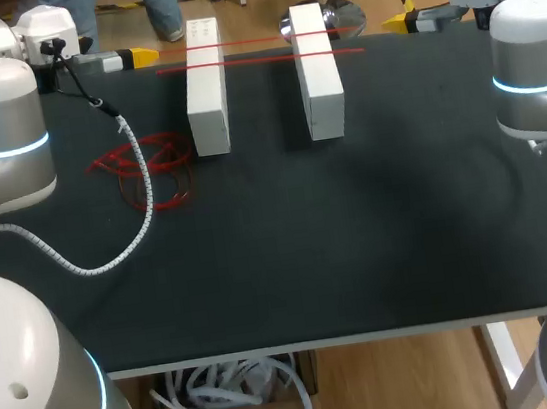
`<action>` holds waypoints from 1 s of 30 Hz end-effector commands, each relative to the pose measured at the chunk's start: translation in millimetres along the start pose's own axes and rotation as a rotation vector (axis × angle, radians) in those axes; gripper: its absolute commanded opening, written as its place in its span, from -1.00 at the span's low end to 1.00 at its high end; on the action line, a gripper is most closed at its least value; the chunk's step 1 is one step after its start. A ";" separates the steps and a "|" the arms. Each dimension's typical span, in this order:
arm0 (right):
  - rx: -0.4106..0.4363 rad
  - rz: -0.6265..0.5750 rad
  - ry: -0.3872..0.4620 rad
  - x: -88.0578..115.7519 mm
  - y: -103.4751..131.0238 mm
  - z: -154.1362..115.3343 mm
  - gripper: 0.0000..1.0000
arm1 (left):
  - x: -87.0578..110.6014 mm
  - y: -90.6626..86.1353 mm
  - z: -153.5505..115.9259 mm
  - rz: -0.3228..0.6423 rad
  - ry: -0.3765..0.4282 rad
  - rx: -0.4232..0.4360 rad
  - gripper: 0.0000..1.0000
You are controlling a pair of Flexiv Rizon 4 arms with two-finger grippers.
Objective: Grab the tape and strap the tape.
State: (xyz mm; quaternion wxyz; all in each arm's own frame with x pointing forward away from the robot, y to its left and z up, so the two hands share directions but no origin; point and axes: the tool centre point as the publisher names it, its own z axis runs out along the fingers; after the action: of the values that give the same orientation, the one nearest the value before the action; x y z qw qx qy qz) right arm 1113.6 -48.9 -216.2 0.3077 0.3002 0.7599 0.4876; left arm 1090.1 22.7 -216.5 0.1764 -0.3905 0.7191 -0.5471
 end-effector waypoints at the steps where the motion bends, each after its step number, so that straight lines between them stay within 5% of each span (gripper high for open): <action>1: 0.002 0.000 0.001 -0.5 0.2 0.0 1.00 | 0.0 1.3 0.5 0.001 -0.001 0.006 1.00; 11: 0.002 0.000 0.001 -0.5 0.2 0.0 1.00 | 0.0 1.3 0.5 0.001 -0.001 0.006 1.00; 18: 0.002 0.000 0.001 -0.5 0.2 0.0 1.00 | 10.9 5.5 5.6 0.231 0.206 0.024 1.00; 27: 0.002 0.000 0.001 -0.5 0.2 0.0 1.00 | 8.5 21.6 13.1 0.280 0.305 -0.023 1.00; 29: 0.002 0.000 0.001 -0.5 0.2 0.0 1.00 | 7.9 22.8 14.4 0.275 0.303 -0.027 -0.05; 30: 0.002 0.000 0.001 -0.5 0.2 0.0 1.00 | 8.0 23.4 15.0 0.281 0.317 -0.026 -0.04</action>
State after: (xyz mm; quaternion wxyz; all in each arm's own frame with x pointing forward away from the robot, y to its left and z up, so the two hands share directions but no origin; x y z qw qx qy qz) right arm 1113.6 -48.9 -216.2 0.3077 0.3003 0.7599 0.4876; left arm 1080.8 8.8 -240.7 0.1511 -0.2127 0.7870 -0.5591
